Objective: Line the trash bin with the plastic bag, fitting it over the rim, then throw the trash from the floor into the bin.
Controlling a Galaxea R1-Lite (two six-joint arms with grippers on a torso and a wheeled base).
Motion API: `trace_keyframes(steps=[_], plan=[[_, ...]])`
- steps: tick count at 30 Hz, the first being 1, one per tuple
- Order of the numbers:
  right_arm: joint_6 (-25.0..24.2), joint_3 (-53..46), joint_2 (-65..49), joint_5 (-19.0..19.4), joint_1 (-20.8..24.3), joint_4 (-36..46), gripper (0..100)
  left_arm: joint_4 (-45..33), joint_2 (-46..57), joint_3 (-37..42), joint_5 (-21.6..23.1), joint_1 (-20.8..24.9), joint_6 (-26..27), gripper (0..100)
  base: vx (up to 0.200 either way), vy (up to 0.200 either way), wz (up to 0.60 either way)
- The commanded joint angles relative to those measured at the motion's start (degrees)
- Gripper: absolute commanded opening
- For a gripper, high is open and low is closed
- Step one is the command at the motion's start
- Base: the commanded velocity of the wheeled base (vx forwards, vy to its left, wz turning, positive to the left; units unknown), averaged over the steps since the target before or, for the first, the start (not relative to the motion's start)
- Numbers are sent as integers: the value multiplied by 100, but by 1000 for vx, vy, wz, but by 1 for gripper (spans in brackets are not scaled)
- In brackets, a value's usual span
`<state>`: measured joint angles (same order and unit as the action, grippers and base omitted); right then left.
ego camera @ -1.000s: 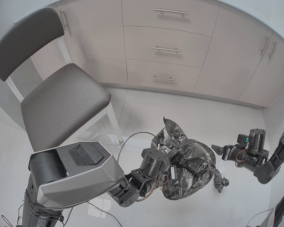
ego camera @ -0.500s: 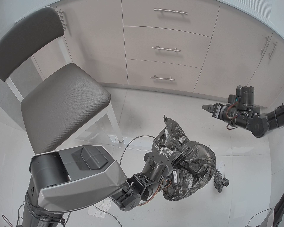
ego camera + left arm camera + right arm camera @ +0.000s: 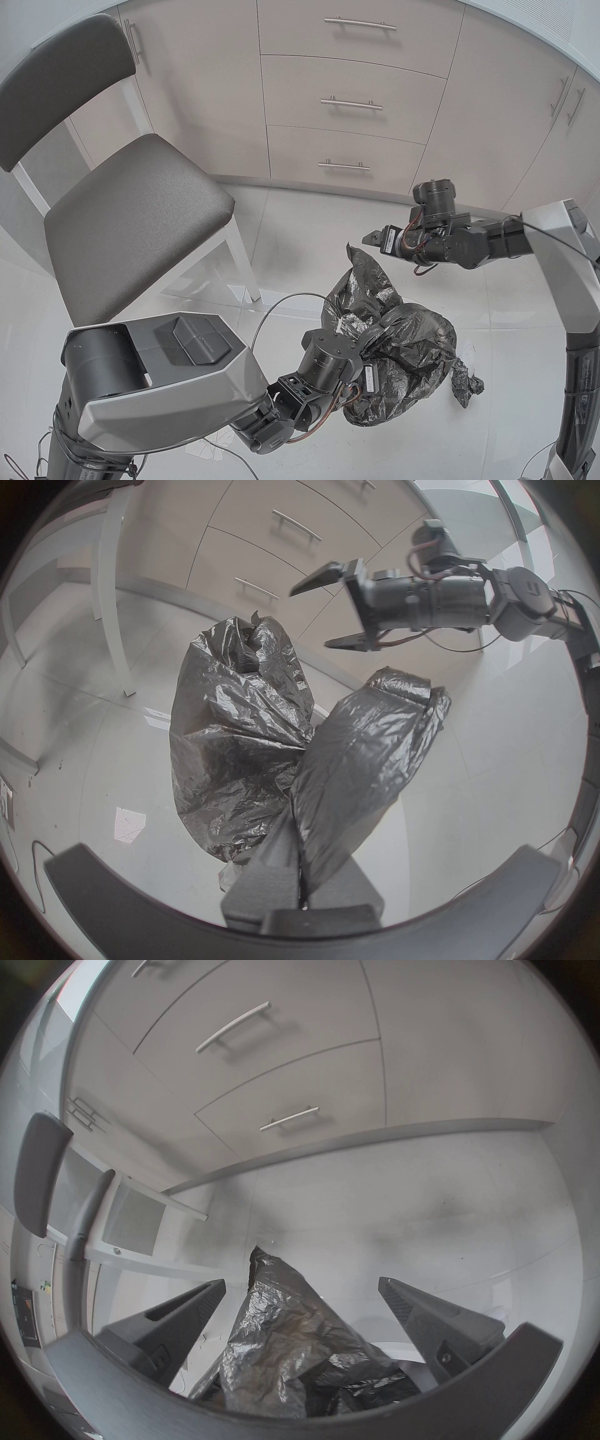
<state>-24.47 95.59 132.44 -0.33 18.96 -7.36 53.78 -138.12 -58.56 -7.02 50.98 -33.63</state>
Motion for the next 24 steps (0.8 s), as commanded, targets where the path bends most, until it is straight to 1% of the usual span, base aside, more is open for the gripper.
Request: trace_keyframes(steps=[1, 3, 4, 5, 10, 13, 15, 17, 24], plan=[[-58, 540, 819, -81, 161, 130, 100, 62, 31, 38, -1, 8, -3, 0, 0, 0, 0], [-58, 637, 880, -240, 126, 183, 100, 62, 31, 38, -1, 8, -3, 0, 0, 0, 0], [-58, 637, 880, -240, 126, 183, 100, 62, 31, 38, -1, 8, -3, 0, 0, 0, 0], [-58, 733, 915, -380, 91, 209, 100, 62, 31, 38, -1, 8, -3, 0, 0, 0, 0], [-41, 725, 845, -398, 29, 235, 100, 62, 31, 29, -1, 17, 6, 0, 0, 0, 0], [-49, 707, 748, -407, 73, 701, 100, 62, 31, 29, -1, 8, 6, 0, 0, 0, 0], [-58, 689, 748, -442, 99, 824, 100, 62, 22, 29, -1, 8, 6, 0, 0, 0, 0], [-58, 566, 775, -582, 117, 824, 100, 62, 22, 29, -1, 8, -3, 0, 0, 0, 0], [-49, 487, 915, -600, 143, 798, 100, 62, 22, 20, -1, 8, -3, 0, 0, 0, 0]])
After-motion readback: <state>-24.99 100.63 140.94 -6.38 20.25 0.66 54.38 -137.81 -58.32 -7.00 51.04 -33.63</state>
